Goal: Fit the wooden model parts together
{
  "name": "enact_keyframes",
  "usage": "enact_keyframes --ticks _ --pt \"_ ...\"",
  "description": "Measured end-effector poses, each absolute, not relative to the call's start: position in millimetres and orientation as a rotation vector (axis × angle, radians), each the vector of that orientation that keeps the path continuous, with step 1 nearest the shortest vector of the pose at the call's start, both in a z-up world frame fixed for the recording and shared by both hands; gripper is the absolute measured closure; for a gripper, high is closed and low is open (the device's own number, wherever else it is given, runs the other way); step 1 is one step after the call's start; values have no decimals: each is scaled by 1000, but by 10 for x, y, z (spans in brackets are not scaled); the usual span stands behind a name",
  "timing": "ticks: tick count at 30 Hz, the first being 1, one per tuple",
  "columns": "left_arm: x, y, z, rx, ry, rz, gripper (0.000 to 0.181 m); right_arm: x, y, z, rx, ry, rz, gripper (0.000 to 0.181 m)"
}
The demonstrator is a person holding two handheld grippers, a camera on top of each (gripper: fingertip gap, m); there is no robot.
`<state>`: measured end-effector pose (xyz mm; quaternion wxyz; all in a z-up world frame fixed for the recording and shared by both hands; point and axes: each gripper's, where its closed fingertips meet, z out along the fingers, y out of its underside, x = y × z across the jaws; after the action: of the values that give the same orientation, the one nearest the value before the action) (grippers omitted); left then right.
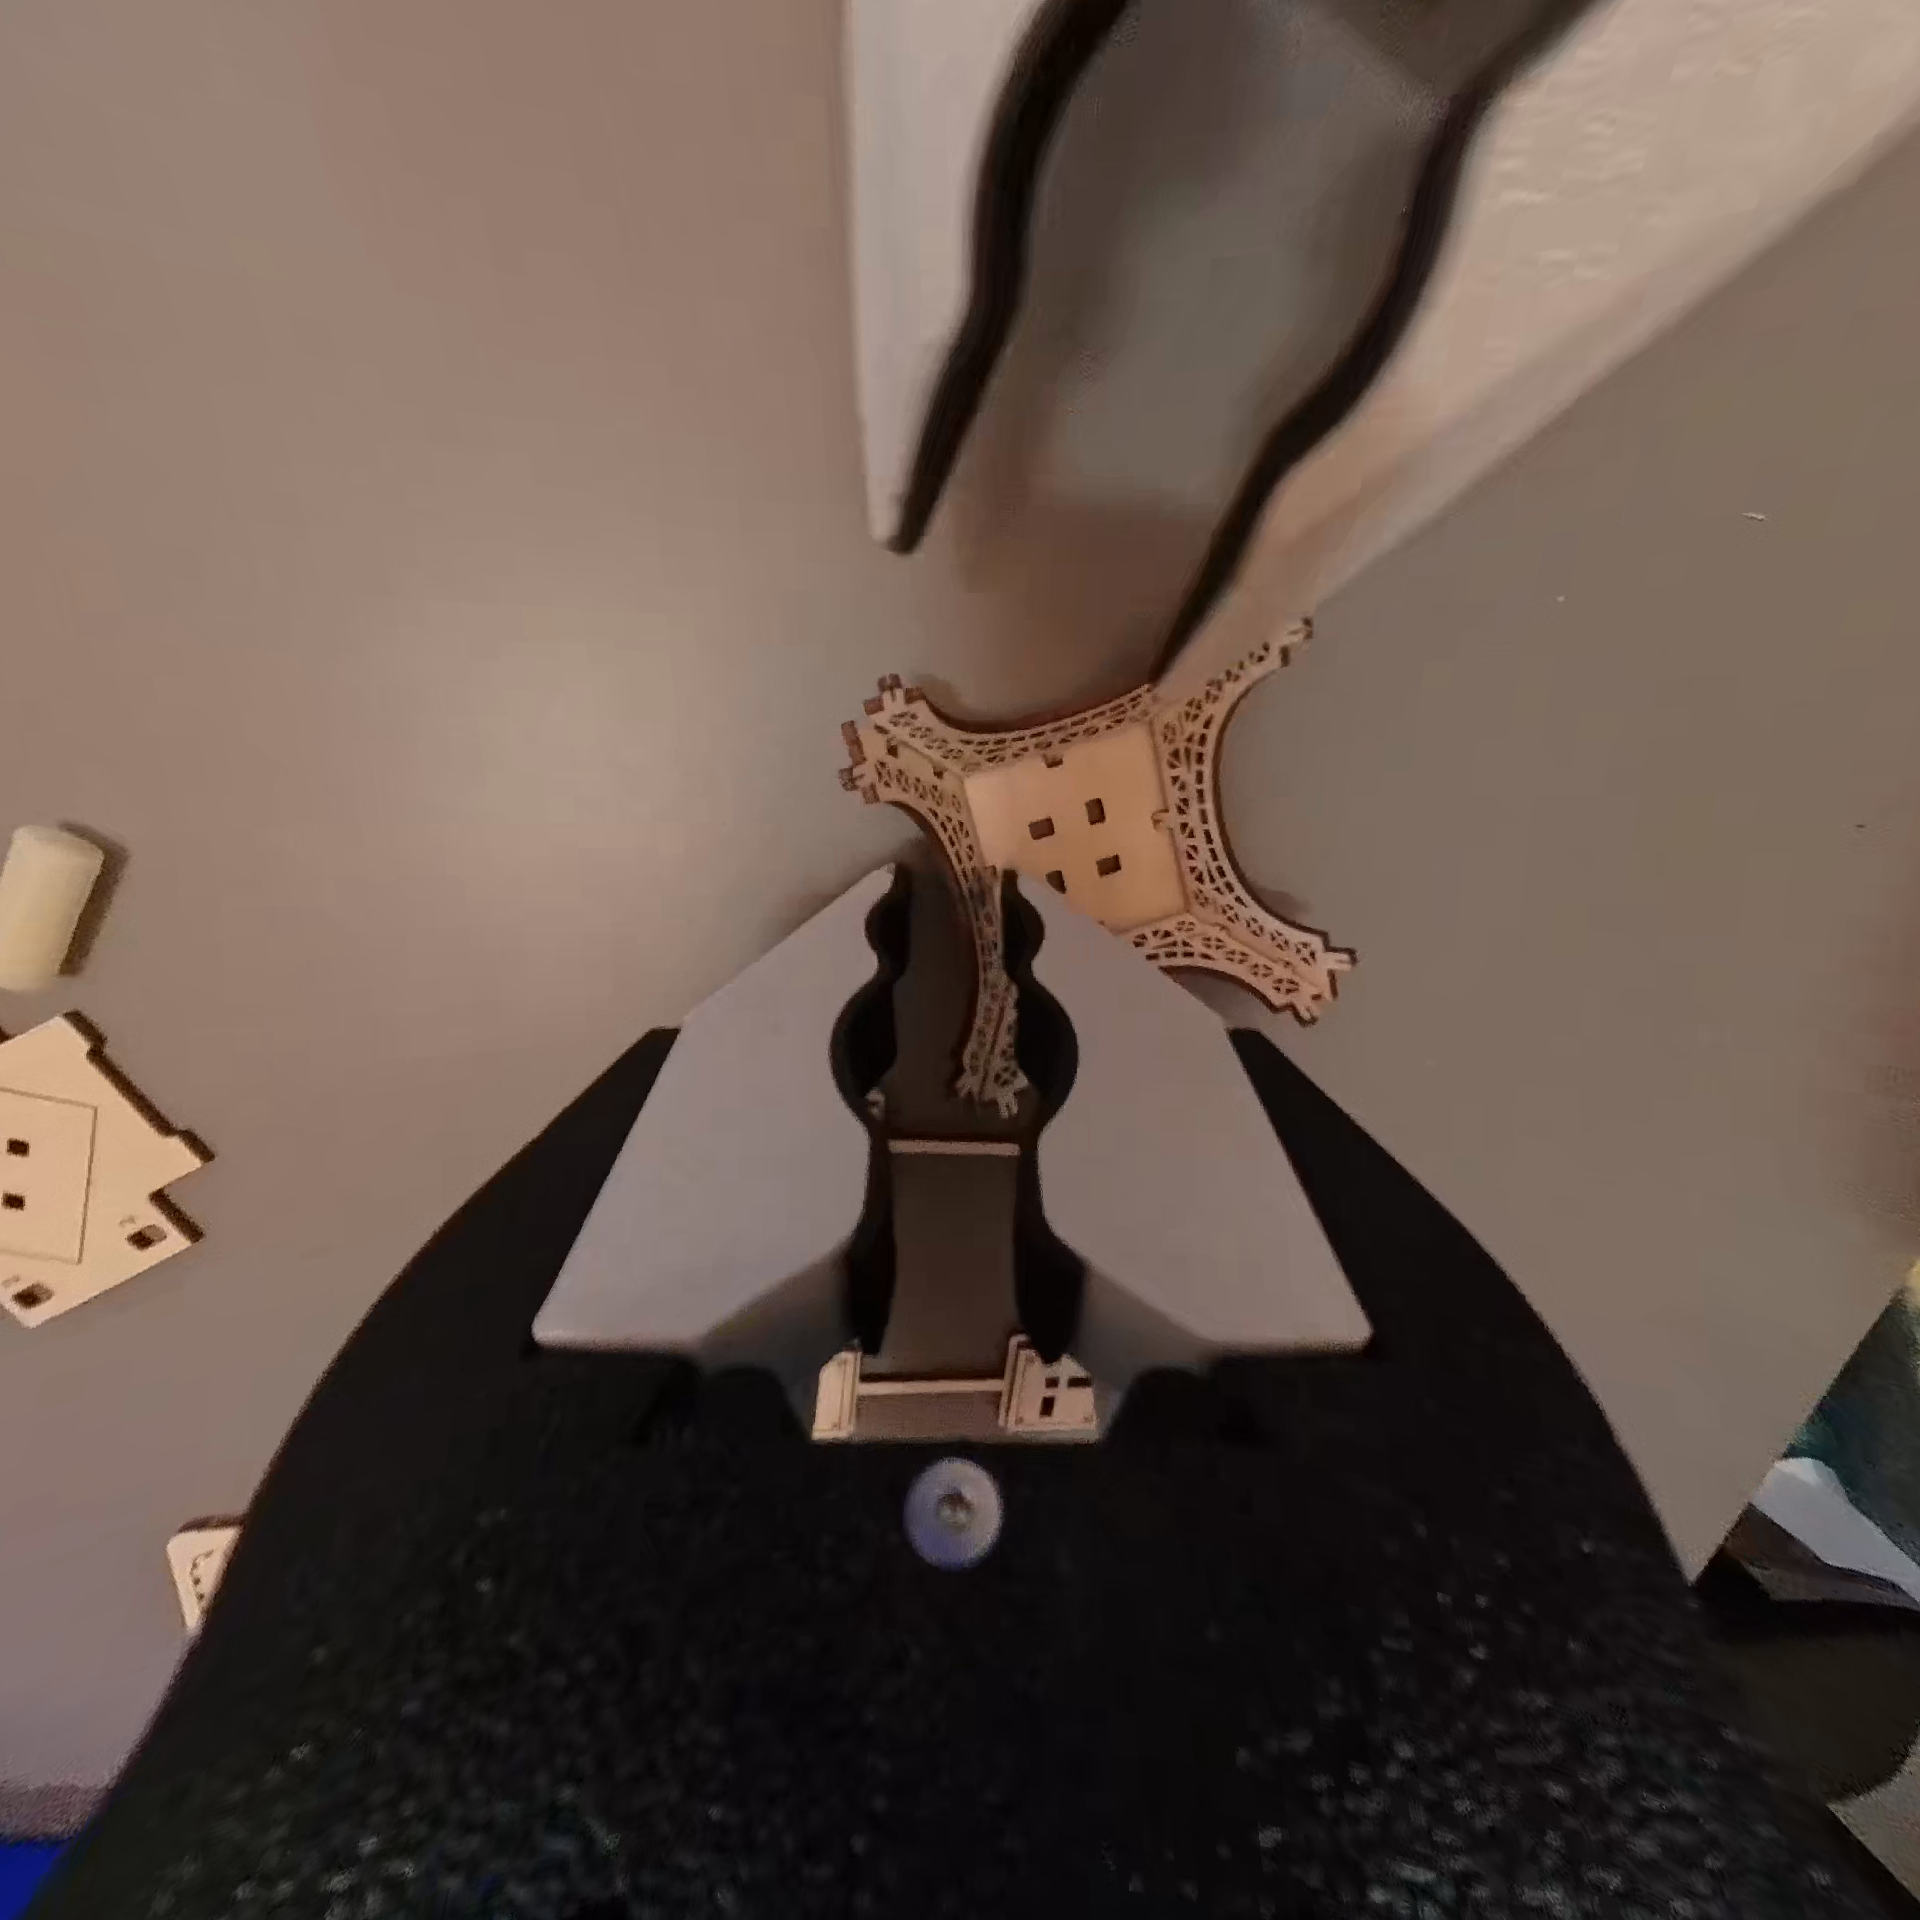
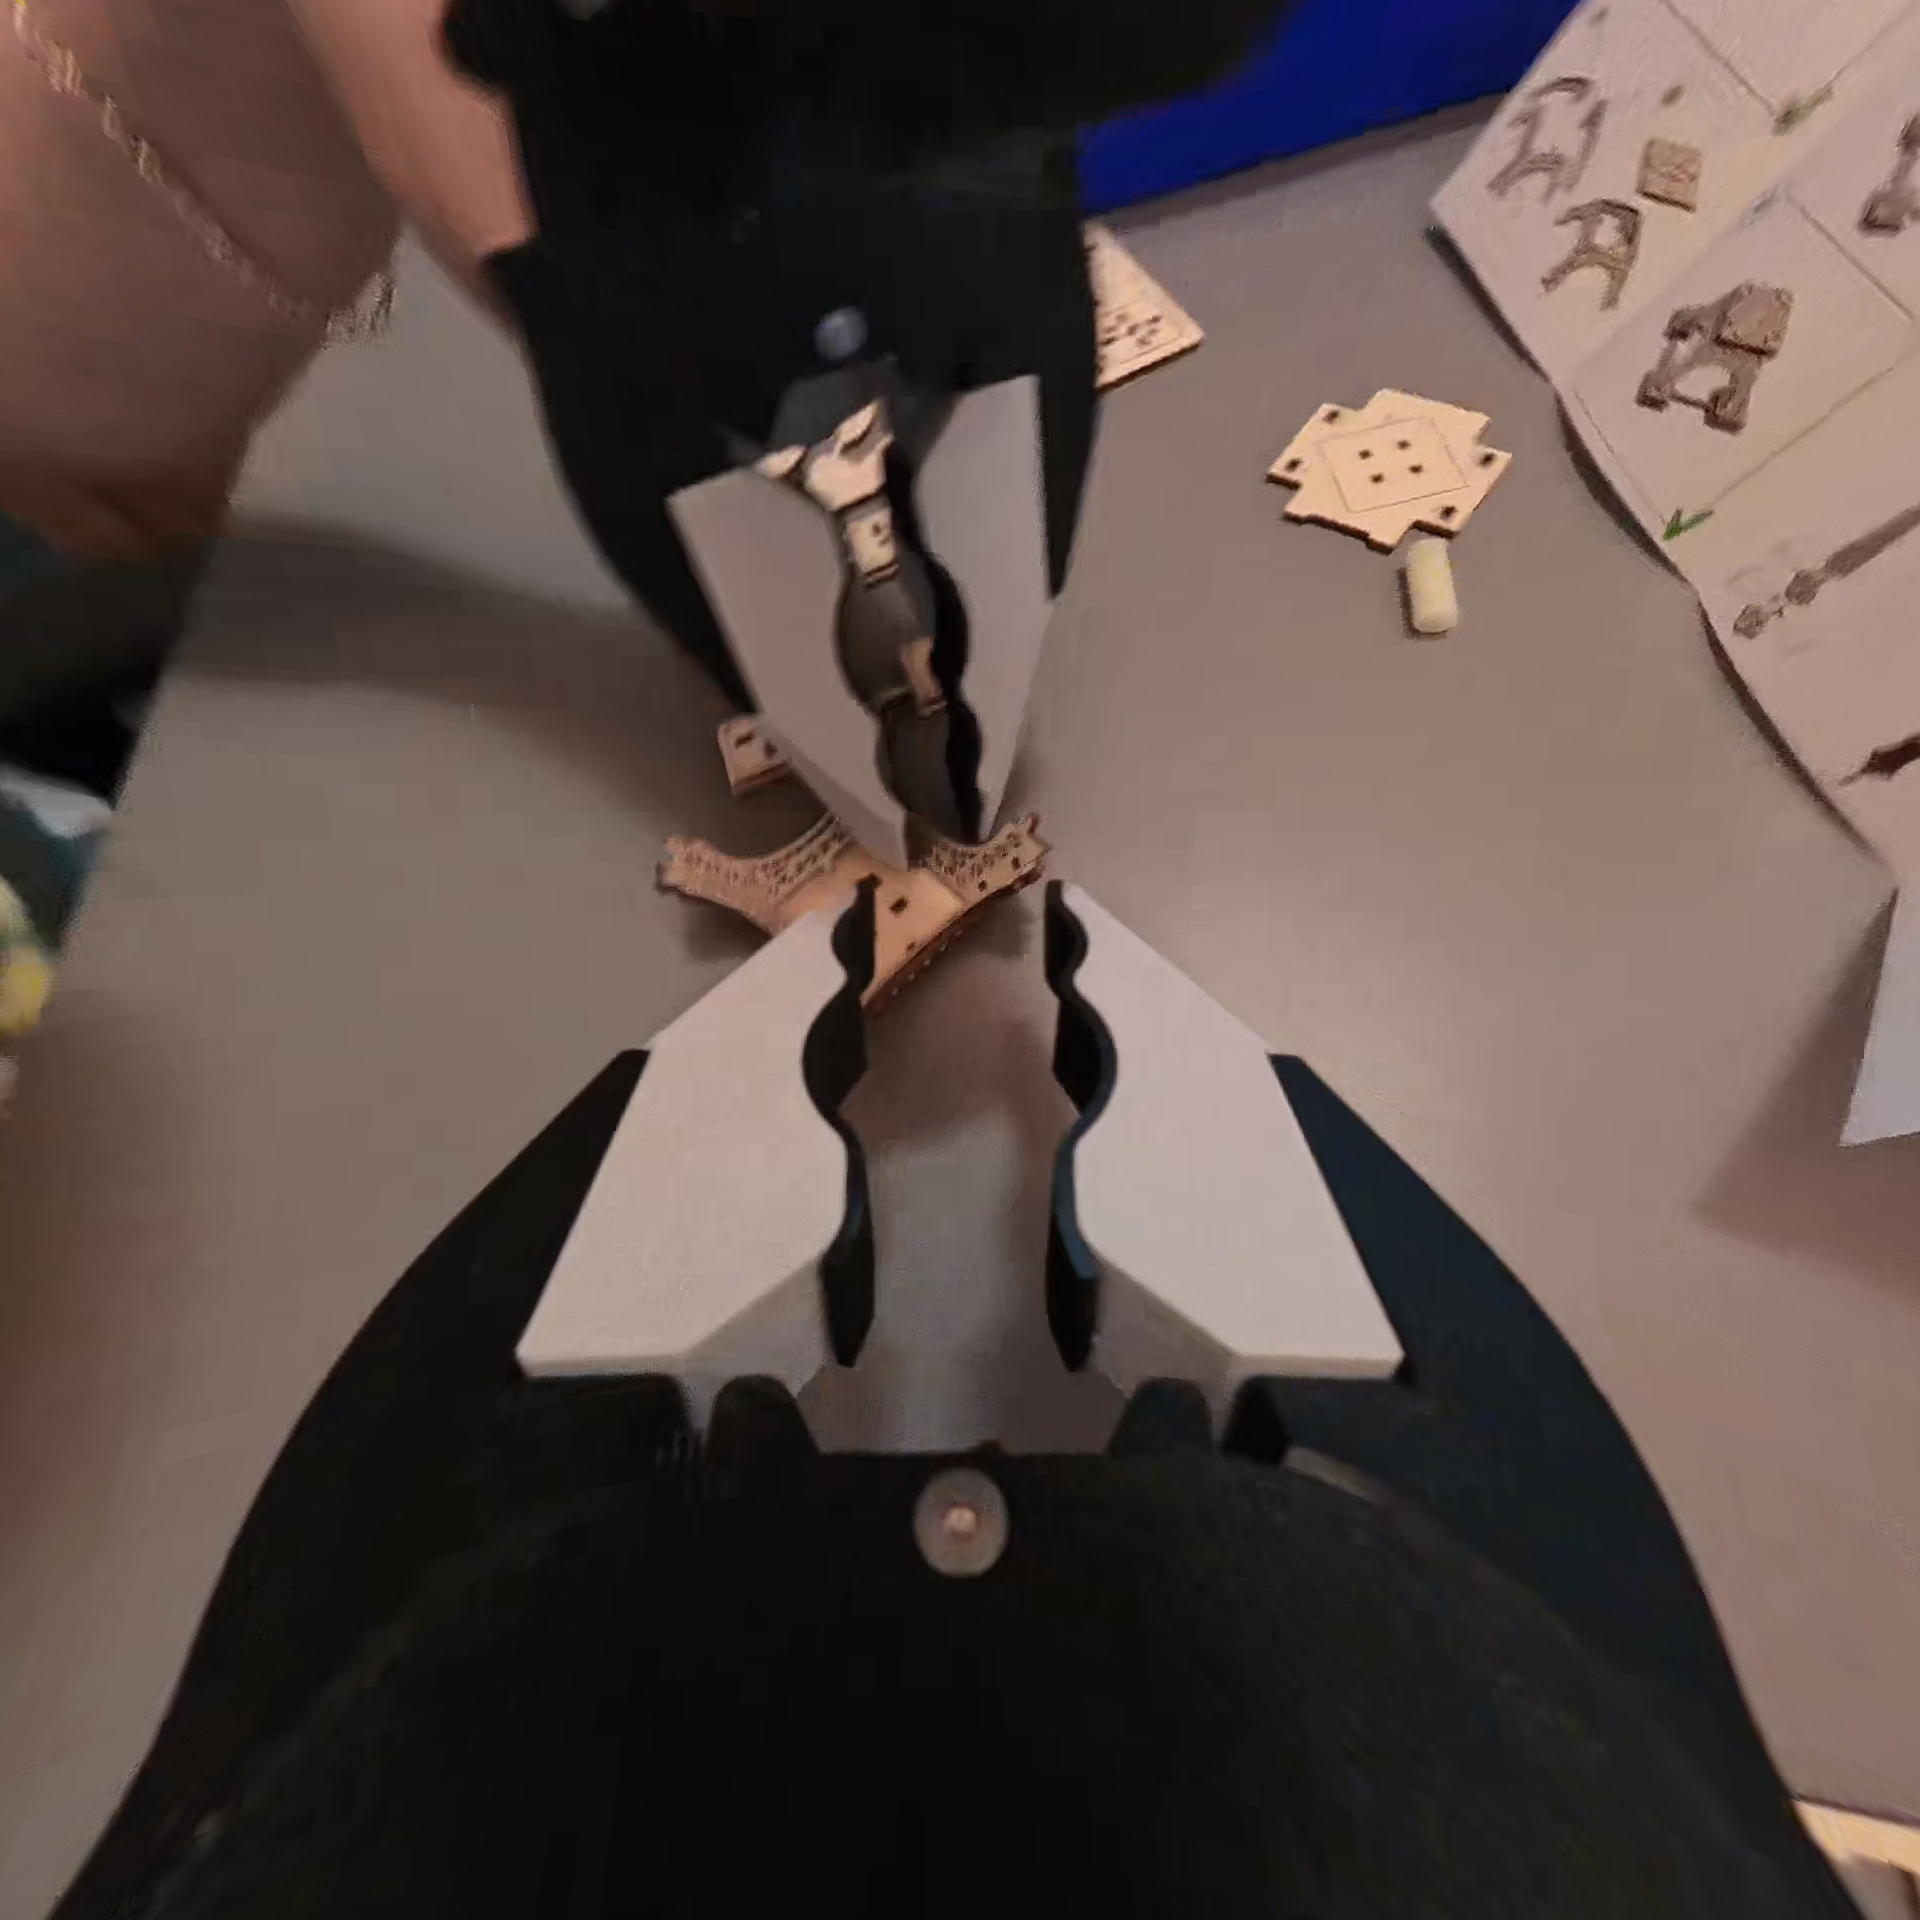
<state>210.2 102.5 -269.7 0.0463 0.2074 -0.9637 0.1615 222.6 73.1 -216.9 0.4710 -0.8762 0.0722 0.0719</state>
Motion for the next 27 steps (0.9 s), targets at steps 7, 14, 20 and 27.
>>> enact_keyframes --ticks 7,14,20,27 --pt "2134 1124 -2628 685 -2945 600 158 2274 806 -2359 -2136 390 396 153" --pt "2219 977 -2569 784 -2929 798 162 2235 836 -2538 -2168 448 461 161" --pt "2267 928 -2569 824 -2918 868 174 2255 896 -2515 -2097 468 494 173" --pt "2272 906 -2583 825 -2901 903 178 2287 907 -2528 -2116 446 425 176"
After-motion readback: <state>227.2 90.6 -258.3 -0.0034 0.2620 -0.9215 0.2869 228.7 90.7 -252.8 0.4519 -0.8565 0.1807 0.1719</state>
